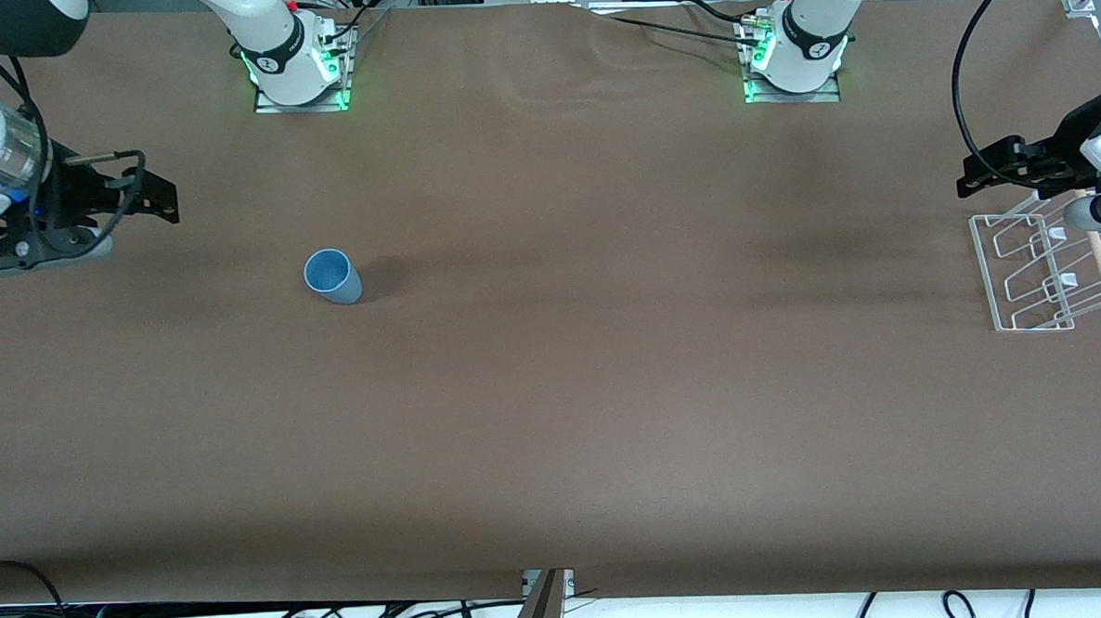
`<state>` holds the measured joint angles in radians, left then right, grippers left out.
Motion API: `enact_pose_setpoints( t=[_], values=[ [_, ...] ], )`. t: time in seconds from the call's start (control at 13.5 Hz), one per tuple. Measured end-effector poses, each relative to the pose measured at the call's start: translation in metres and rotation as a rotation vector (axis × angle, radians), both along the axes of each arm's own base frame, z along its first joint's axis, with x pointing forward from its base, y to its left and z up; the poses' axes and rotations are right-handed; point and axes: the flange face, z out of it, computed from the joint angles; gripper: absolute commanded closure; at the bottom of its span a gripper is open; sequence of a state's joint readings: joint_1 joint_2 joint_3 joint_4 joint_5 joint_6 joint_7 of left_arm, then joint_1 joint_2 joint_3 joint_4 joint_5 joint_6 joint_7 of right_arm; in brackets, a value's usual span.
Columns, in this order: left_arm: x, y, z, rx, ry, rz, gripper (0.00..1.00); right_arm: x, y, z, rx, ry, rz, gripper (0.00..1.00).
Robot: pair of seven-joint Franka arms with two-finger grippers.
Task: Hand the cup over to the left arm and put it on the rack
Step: 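Move the right gripper toward the light blue cup, then lower the right gripper around the blue cup and close it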
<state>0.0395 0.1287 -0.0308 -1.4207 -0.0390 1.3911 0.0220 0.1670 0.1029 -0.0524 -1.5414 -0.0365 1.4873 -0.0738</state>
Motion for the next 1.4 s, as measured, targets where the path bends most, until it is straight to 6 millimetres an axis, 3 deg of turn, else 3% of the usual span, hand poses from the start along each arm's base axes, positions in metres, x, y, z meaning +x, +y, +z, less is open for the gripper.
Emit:
enact_pose_setpoints(
  t=[0.37,0.74,0.89,1.04,1.4],
  values=[
    [0.000,-0.001,0.000,0.000,0.000,-0.002,0.00,0.007,0.003,-0.022,-0.007,0.045,0.002,0.01],
    [0.000,-0.001,0.000,0.000,0.000,-0.002,0.00,0.008,0.005,-0.025,-0.008,0.051,0.008,0.01],
    [0.000,-0.004,0.000,-0.001,0.000,-0.008,0.00,0.009,0.011,-0.035,-0.004,0.070,0.016,0.01],
    [0.000,-0.009,0.000,-0.001,0.000,-0.016,0.00,0.013,0.022,-0.065,0.004,0.097,0.030,0.01],
    [0.000,-0.009,0.000,-0.001,0.000,-0.017,0.00,0.009,0.035,-0.190,0.007,0.079,0.055,0.01]
  ],
)
